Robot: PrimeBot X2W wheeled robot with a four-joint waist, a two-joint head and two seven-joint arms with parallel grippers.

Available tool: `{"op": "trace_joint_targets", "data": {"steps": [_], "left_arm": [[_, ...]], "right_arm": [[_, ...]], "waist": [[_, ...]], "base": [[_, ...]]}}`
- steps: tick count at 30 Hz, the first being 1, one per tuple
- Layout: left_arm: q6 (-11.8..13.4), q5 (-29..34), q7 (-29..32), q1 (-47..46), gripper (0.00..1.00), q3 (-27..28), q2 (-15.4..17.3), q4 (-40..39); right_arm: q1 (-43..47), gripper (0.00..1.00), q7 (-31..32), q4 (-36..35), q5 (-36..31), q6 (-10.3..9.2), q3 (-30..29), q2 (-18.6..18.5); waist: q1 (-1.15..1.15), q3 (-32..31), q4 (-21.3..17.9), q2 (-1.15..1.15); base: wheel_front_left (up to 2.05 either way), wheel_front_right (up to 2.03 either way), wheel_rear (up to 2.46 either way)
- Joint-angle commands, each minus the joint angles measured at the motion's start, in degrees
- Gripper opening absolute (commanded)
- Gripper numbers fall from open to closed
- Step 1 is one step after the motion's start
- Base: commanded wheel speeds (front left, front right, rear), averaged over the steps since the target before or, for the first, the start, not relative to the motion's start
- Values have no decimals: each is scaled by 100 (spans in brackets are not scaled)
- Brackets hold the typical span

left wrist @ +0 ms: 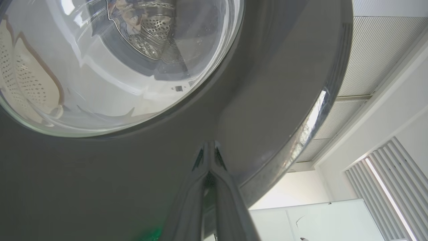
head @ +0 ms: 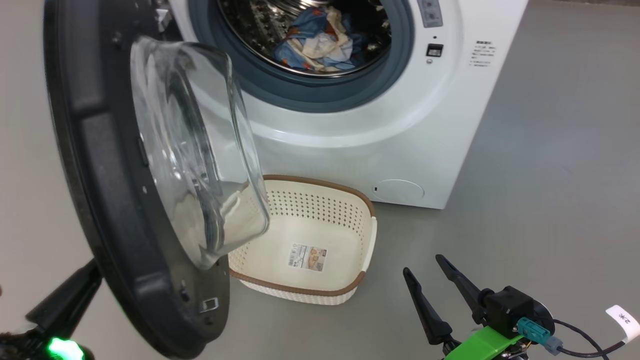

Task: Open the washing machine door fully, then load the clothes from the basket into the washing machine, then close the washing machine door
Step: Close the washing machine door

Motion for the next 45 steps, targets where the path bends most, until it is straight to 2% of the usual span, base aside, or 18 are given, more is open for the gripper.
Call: {"op": "trace_joint_targets", "data": {"steps": [1, 8, 15, 28, 37, 45], "left_arm": [[-72, -50, 30, -116, 0, 61, 77, -252], [-349, -53, -344, -294, 0, -402, -123, -170], [-650, -244, -821, -446, 0, -868, -170, -94], [-878, -186, -1523, -1036, 0, -1324, -175, 309], [-1076, -111, -2067, -1759, 0, -1208, -176, 898], [-1199, 9, -2325, -2127, 0, -1083, -173, 1298]], "right_arm": [[-97, 100, -64, -123, 114, 9, 135, 56], [-155, 100, -118, -97, 140, 9, 79, 61], [-182, 100, -192, -85, 135, 9, -38, 63], [-318, 100, -354, -25, 261, 9, -25, 64], [-465, 100, -454, 19, 367, 9, -34, 64], [-560, 100, -504, 50, 453, 9, -37, 64]], "waist": [[0, 44, -111, 0], [0, 178, -511, 0], [0, 252, -1067, 0], [0, 571, -1966, 0], [0, 877, -2467, 0], [0, 983, -2618, 0]], "base": [[0, 0, 0], [0, 0, 0], [0, 0, 0], [0, 0, 0], [0, 0, 0], [0, 0, 0]]}}
